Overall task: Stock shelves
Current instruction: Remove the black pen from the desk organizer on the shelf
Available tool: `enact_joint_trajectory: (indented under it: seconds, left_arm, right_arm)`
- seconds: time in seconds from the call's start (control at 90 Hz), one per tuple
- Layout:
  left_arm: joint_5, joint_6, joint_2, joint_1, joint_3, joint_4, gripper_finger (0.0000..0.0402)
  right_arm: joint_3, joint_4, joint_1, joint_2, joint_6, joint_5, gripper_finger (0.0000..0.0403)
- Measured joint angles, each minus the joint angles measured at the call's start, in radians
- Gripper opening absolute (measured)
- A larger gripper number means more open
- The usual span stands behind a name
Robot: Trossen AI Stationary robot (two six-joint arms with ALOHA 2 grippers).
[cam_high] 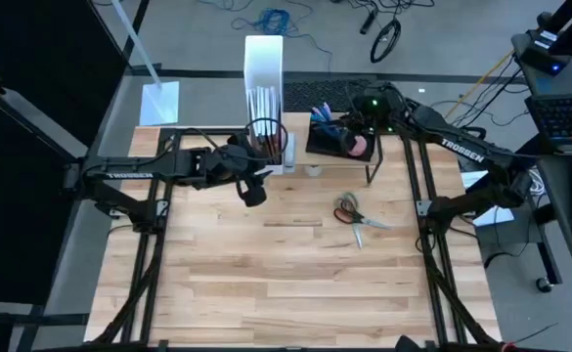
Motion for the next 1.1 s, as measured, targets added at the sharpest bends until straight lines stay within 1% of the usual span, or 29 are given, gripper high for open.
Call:
enact_joint_trajectory:
  seconds: [0.256, 0.4, 0.578, 0.644, 0.844, 1.0, 1.1]
  left_arm:
    - [0.0, 0.0, 0.0, 0.0, 0.0, 0.0, 0.0176]
    - [0.0, 0.0, 0.0, 0.0, 0.0, 0.0, 0.0176]
    - [0.0, 0.0, 0.0, 0.0, 0.0, 0.0, 0.0176]
    - [0.0, 0.0, 0.0, 0.0, 0.0, 0.0, 0.0176]
    - [0.0, 0.001, 0.0, 0.0, 0.0, 0.0, 0.0176]
    - [0.0, 0.001, 0.0, 0.0, 0.0, 0.0, 0.0176]
    - [0.0, 0.001, 0.0, 0.0, 0.0, 0.0, 0.0176]
  right_arm:
    - [0.018, -0.006, 0.002, -0.002, -0.021, 0.001, 0.0002]
    - [0.086, -0.044, 0.025, -0.003, -0.046, 0.008, 0.0001]
    - [0.208, -0.14, 0.067, -0.004, -0.065, 0.02, 0.0]
    - [0.252, -0.188, 0.088, -0.006, -0.072, 0.04, 0.0]
    - [0.37, -0.307, 0.165, -0.023, -0.071, 0.04, 0.0]
    - [0.427, -0.393, 0.242, -0.044, -0.036, 0.037, 0.0]
    - [0.435, -0.438, 0.294, -0.065, -0.007, 0.037, 0.0]
